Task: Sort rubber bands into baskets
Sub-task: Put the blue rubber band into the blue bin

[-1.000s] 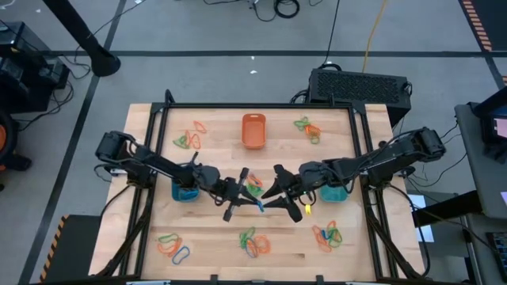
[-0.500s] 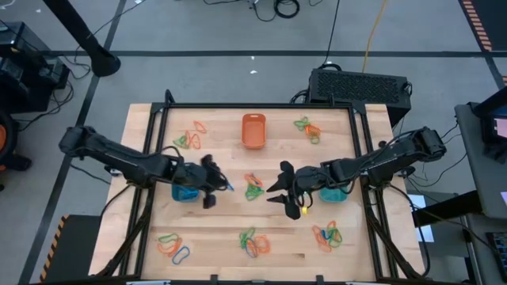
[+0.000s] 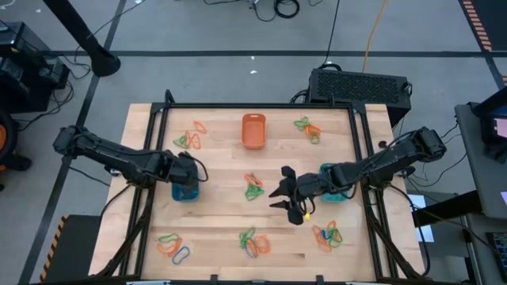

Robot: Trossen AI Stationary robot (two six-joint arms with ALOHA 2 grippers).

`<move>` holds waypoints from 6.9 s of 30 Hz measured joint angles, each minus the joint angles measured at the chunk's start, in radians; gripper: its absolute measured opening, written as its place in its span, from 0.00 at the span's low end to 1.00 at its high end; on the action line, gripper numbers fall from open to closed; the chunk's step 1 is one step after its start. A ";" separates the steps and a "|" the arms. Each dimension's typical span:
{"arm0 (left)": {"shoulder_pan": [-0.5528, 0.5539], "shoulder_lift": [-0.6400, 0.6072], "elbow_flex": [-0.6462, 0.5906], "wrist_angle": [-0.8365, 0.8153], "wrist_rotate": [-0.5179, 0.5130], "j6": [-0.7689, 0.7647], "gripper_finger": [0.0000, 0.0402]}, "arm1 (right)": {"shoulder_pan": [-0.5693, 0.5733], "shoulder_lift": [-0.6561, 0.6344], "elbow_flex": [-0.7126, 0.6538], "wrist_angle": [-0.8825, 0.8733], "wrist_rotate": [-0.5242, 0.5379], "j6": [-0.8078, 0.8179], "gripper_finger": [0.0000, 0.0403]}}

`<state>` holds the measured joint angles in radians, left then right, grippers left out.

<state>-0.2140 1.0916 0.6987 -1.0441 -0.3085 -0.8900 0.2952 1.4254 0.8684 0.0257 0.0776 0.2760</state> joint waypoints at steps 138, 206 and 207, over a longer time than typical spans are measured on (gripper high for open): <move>-0.606 0.507 0.003 0.746 0.523 -0.455 0.23 | 0.014 0.000 -0.001 0.006 0.001 0.015 0.35; -0.693 0.597 0.125 0.720 0.419 -0.353 0.34 | 0.014 0.000 -0.001 -0.001 0.001 0.018 0.35; -0.694 0.597 0.126 0.713 0.408 -0.341 0.34 | 0.014 0.000 -0.001 -0.001 0.001 0.018 0.35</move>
<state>-0.9076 1.6886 0.8242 -0.3309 0.0997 -1.2307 0.3096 1.4258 0.8677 0.0250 0.0784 0.2943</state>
